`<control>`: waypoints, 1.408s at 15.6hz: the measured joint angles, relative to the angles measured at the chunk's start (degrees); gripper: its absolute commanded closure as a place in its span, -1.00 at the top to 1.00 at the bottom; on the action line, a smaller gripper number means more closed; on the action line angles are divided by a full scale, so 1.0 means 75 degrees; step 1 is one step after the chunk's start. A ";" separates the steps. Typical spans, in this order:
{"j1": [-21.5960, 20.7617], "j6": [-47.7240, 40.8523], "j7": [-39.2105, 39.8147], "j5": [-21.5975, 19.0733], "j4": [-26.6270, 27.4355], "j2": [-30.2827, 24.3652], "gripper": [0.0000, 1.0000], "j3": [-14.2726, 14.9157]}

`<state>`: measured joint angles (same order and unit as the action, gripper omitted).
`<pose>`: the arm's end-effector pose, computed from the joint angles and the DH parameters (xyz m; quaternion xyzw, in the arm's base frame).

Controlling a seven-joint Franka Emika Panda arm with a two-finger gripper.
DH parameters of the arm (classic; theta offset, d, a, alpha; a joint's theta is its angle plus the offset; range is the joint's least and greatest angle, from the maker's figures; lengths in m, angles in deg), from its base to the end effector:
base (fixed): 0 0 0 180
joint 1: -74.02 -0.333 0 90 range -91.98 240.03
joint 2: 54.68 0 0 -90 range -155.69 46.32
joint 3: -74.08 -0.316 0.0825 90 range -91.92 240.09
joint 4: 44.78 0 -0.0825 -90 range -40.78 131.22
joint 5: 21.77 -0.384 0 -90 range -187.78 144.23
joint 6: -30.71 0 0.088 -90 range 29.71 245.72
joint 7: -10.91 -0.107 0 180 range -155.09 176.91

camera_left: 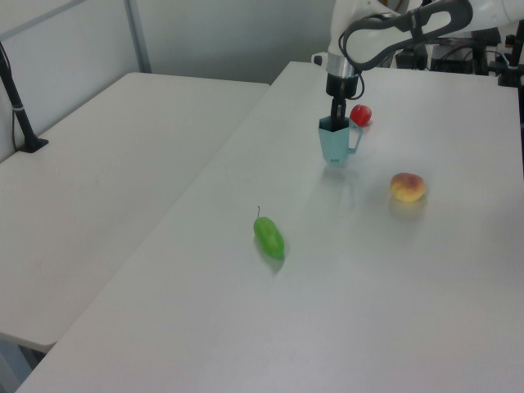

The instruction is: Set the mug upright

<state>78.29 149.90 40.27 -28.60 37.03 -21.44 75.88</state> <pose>0.7177 -0.0660 0.3642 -0.9824 -0.1777 -0.0481 0.0314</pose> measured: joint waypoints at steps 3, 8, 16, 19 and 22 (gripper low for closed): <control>-0.0017 0.0140 0.0216 0.0000 -0.0076 0.0201 -0.91 -0.0046; 0.0009 0.0142 0.0334 -0.0002 -0.0108 0.0226 0.69 -0.0043; 0.0020 0.0065 -0.0069 -0.0014 -0.0307 -0.0308 1.00 -0.0043; 0.0121 -0.0724 -0.0541 -0.0014 -0.0308 -0.1056 1.00 -0.0039; 0.0196 -0.1737 -0.1825 -0.0018 -0.0306 -0.1983 1.00 -0.0038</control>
<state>79.76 136.87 26.57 -28.73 34.74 -36.31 75.59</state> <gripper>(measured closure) 0.000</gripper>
